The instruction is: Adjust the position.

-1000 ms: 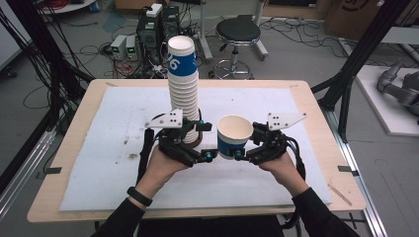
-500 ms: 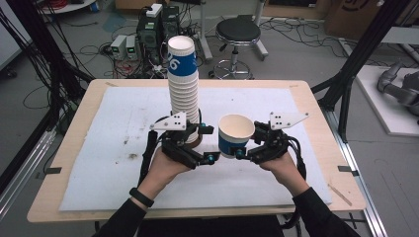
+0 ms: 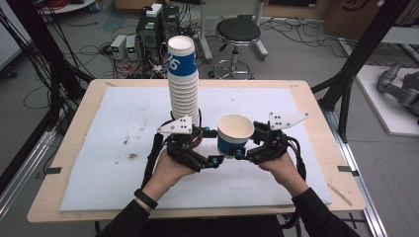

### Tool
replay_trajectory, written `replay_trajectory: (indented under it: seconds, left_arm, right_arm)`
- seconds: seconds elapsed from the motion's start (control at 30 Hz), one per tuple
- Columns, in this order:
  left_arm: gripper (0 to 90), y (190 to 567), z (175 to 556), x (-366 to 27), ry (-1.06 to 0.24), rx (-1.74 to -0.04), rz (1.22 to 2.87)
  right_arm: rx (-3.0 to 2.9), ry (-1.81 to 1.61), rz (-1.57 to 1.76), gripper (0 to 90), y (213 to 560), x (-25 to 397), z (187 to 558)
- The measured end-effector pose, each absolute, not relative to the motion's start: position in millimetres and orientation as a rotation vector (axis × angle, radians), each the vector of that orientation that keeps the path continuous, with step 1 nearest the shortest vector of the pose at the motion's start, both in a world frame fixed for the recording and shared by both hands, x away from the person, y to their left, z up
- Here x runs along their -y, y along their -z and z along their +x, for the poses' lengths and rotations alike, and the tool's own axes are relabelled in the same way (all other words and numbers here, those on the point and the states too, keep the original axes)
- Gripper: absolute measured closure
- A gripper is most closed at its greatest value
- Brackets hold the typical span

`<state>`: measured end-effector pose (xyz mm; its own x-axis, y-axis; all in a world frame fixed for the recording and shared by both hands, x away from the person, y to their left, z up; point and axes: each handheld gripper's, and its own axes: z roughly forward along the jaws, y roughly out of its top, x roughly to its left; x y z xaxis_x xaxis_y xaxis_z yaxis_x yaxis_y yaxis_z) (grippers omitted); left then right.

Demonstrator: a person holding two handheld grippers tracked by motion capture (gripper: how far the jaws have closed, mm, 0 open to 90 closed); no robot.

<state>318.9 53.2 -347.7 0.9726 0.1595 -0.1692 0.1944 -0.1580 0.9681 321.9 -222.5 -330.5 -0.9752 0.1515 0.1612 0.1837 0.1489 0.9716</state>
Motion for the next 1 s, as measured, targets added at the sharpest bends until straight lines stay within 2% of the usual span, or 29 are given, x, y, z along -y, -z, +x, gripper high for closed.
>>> replay_trajectory:
  seconds: [0.53,0.93,1.0]
  left_arm:
    - [11.7,354,318,-42,0.059,-0.269,1.741]
    - [28.7,356,318,-40,0.079,-0.244,1.734]
    - [28.8,356,318,-39,0.08,-0.246,1.733]
  right_arm:
    - [2.356,1.991,-0.333,26.3,331,215,319]
    - [2.36,1.98,-0.328,26.3,333,211,318]
    - [2.358,1.981,-0.334,26.3,332,211,318]
